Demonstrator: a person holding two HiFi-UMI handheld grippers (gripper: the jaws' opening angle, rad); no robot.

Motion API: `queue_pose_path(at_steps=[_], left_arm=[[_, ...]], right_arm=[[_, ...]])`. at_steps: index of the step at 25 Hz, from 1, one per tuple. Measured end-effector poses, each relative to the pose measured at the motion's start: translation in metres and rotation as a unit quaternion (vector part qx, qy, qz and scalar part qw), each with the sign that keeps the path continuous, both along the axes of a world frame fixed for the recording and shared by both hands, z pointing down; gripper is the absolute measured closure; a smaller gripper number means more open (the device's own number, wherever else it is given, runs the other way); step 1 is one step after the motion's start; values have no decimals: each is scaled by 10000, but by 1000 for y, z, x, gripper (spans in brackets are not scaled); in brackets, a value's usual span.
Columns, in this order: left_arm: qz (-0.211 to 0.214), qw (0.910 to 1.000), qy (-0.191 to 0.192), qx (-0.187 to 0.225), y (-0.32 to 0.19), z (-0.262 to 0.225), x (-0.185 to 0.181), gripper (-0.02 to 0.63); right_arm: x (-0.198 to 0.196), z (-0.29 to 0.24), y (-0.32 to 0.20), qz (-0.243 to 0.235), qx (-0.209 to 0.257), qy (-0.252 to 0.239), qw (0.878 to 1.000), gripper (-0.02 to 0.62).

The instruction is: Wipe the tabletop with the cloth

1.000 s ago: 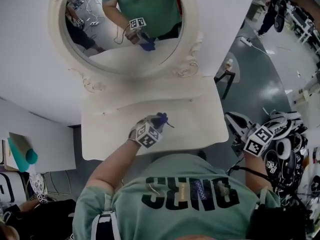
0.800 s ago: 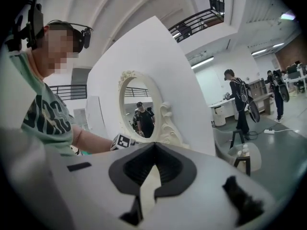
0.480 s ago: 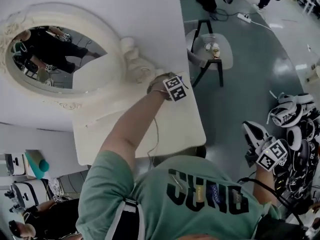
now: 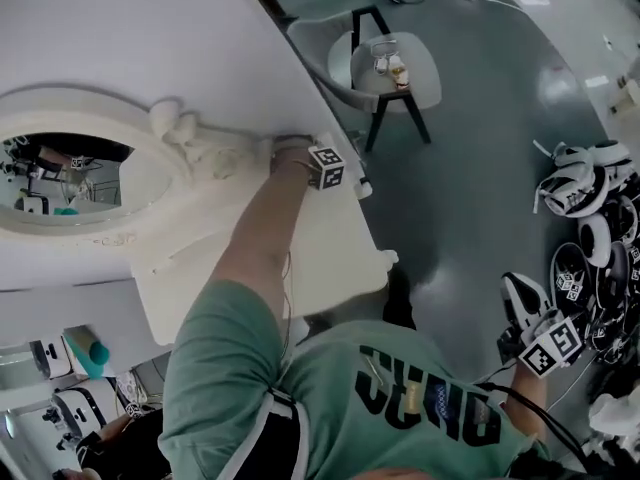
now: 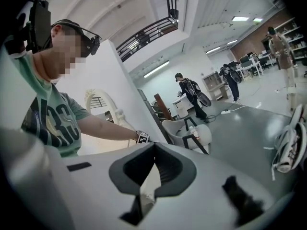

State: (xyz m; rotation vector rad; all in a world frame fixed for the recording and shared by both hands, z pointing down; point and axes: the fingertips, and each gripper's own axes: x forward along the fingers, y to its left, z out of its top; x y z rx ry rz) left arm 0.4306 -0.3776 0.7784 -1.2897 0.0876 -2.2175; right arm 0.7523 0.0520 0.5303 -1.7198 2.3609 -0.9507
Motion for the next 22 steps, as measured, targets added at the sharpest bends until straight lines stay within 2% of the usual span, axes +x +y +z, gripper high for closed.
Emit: queue_pose_path(at_steps=[3,6,10,12,14,16,18,20,22], left_arm=[[-159,9997,22,-190,5,-1,4,528],[-86,9971,156,-742,56,-1,4,528],[734,9892,113,-1266,157,6,2,528],[1062,9843,282,-1381,220,18,-1,528],[1407,9737,723,-1637,298,10,-7,528],[1839,9558,1174,-1973,375,-6,-20,528],[2280,9353,1497,-2253,432,-10,-31,528],[2512,9195,1726,-2484,460,-9,-38,528],[2412,9122,2029,-2618,460,-16,-35,528]], right_arm=[[-5,2,0,39,2,-7,10000,583],[-32,-6,-3,-43,124,-14,9999,583],[-94,-32,-17,-273,495,192,9982,583],[-131,-51,-16,-346,684,275,9967,583],[-172,-68,-9,-431,850,344,9948,583],[-212,-76,3,-510,922,469,9933,583],[-240,-78,15,-514,921,567,9928,583],[-254,-79,23,-456,920,610,9928,583],[-254,-82,29,-381,942,632,9928,583]])
